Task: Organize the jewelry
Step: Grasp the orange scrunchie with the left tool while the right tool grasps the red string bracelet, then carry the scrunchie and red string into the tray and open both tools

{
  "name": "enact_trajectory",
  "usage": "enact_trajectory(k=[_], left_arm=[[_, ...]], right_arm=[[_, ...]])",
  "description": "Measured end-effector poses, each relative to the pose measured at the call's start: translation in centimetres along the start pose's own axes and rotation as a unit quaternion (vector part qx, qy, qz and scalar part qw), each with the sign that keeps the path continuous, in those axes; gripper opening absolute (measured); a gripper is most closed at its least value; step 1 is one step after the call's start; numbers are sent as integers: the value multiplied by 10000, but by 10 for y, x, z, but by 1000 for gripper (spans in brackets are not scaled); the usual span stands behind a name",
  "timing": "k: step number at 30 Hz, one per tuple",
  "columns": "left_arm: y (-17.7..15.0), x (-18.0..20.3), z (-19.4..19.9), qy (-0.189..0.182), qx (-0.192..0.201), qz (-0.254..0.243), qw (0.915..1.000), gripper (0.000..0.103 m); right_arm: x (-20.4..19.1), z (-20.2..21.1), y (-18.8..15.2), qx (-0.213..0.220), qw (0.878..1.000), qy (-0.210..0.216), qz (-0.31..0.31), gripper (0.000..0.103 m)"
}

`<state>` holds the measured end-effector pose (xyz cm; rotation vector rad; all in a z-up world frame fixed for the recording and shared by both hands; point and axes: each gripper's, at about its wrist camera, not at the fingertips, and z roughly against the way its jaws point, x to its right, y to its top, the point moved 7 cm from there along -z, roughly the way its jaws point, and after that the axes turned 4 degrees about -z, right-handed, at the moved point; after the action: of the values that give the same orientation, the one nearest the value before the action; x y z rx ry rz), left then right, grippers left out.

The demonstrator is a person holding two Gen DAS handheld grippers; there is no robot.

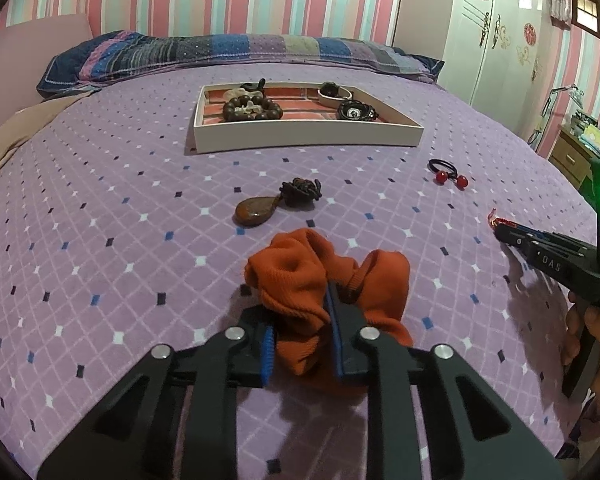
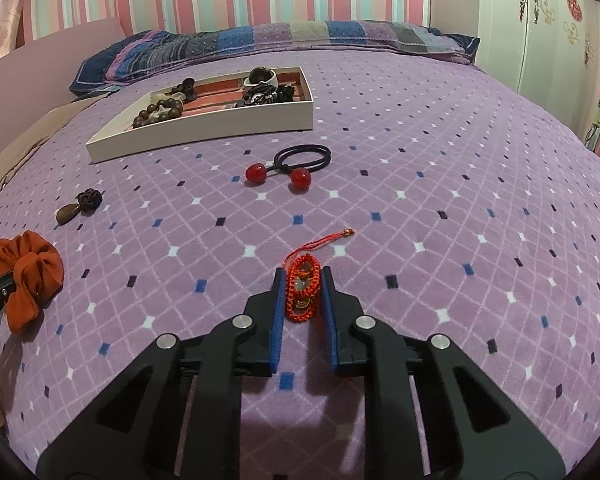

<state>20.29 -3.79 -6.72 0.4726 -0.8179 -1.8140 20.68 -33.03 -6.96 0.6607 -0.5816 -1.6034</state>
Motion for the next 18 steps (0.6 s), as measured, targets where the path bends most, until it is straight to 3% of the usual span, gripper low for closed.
enact_trajectory(k=[3,5,18], left_arm=[[0,-1,1,-25,13,27,10000,20],[1,-1,3,-26,27,29,10000,20],[31,-13,13,29,219,163,9996,18]], right_arm=[[1,2,1,43,10000,14,-18,17],[1,5,2,84,10000,25,-40,9],[0,11,23,248,9995,191,-96,9]])
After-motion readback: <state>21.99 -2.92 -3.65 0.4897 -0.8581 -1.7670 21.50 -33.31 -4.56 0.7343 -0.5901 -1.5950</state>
